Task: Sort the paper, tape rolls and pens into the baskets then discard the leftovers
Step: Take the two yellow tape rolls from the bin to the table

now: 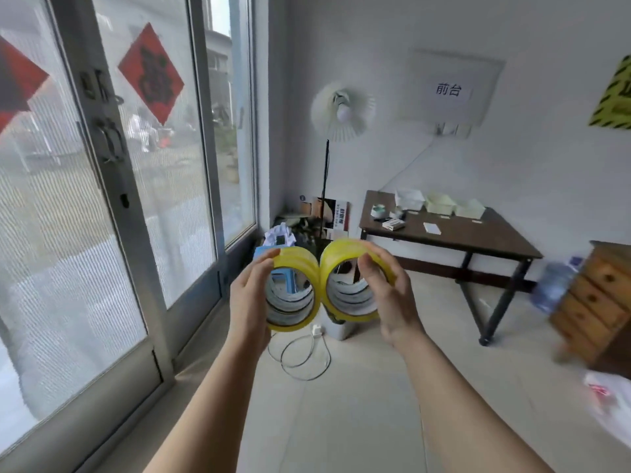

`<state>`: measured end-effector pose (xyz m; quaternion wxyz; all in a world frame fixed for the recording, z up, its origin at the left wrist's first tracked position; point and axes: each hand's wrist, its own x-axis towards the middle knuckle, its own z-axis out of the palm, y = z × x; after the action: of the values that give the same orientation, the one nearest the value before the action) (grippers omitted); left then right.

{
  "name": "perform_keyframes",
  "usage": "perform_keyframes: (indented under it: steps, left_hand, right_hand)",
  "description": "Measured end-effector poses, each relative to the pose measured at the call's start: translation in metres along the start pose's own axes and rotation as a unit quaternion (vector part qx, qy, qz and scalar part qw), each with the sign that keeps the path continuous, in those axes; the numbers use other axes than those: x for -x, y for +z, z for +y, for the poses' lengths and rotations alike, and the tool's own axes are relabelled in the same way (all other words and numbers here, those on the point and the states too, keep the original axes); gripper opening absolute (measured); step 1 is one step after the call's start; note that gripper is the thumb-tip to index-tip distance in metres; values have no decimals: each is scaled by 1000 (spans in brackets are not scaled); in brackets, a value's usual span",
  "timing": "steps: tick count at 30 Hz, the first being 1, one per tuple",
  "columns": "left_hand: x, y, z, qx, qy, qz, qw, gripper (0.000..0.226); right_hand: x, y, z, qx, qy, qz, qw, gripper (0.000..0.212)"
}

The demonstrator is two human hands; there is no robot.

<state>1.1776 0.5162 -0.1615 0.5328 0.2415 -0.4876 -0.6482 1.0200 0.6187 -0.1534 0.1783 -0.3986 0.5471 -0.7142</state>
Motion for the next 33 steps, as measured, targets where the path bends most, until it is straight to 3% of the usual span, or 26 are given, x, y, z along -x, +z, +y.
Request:
perform_keyframes:
  steps: [5,8,15,20,33]
  left_hand:
    - [-38,56,-32,6,-14,-31,999,26]
    - [-65,87,-53,3,-15,-66,998,27]
    - [-142,159,-95,-1,-27,-129,991,27]
    - [-191,210,-125,-2,-46,-162,986,26]
    - [-264,363,-228,17,-63,-194,979,25]
  right_hand:
    - [-38,-45,13,6,-1,46,999,39]
    - [-67,-69,21,15,-12,72,997,56]
    - [-148,-121,41,35,-37,109,993,26]
    - [-198,-156,54,47,-50,137,988,38]
    - [-306,-287,95,80,-24,193,978,41]
